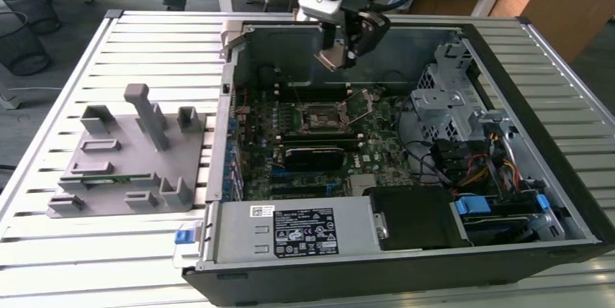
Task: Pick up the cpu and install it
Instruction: 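Place the cpu into insertion slot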
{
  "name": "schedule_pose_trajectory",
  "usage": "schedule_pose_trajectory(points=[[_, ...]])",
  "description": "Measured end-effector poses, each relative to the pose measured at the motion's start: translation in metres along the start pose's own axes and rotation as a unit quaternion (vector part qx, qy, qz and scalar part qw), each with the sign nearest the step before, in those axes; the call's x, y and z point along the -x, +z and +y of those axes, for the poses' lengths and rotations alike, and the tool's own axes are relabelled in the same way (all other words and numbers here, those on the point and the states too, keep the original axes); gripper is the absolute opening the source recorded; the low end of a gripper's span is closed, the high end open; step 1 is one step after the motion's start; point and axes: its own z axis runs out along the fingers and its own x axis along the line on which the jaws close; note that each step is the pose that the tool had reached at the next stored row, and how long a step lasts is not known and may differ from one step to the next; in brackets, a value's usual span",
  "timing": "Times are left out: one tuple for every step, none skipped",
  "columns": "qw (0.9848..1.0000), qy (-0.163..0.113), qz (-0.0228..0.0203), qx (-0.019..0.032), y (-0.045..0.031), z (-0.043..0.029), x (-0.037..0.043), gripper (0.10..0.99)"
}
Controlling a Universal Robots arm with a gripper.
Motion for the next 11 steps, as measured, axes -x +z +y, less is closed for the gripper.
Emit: schedule_pose_trajectory(points=[[1.0,0.005,-0.0004,0.0003,0.0001,0.0001,-0.0002,0.529],[0.9999,0.011,-0.0008,0.0006,0.0003,0.0002,-0.0003,0.529],[0.9999,0.017,-0.0013,0.001,0.0005,0.0002,-0.0004,0.529],[0.9997,0.025,-0.0019,0.0014,0.0007,0.0002,-0.0004,0.529],[0.9995,0.032,-0.0024,0.0018,0.0008,0.0003,-0.0005,0.529],[0.9993,0.038,-0.0028,0.0021,0.001,0.0003,-0.0006,0.529],[0.999,0.045,-0.0033,0.0025,0.0012,0.0004,-0.0006,0.529],[0.9987,0.052,-0.0038,0.0028,0.0014,0.0004,-0.0007,0.529],[0.9983,0.059,-0.0043,0.0032,0.0016,0.0004,-0.0007,0.529],[0.9978,0.066,-0.0048,0.0036,0.0018,0.0004,-0.0008,0.529],[0.9973,0.073,-0.0052,0.004,0.0021,0.0004,-0.0008,0.529]])
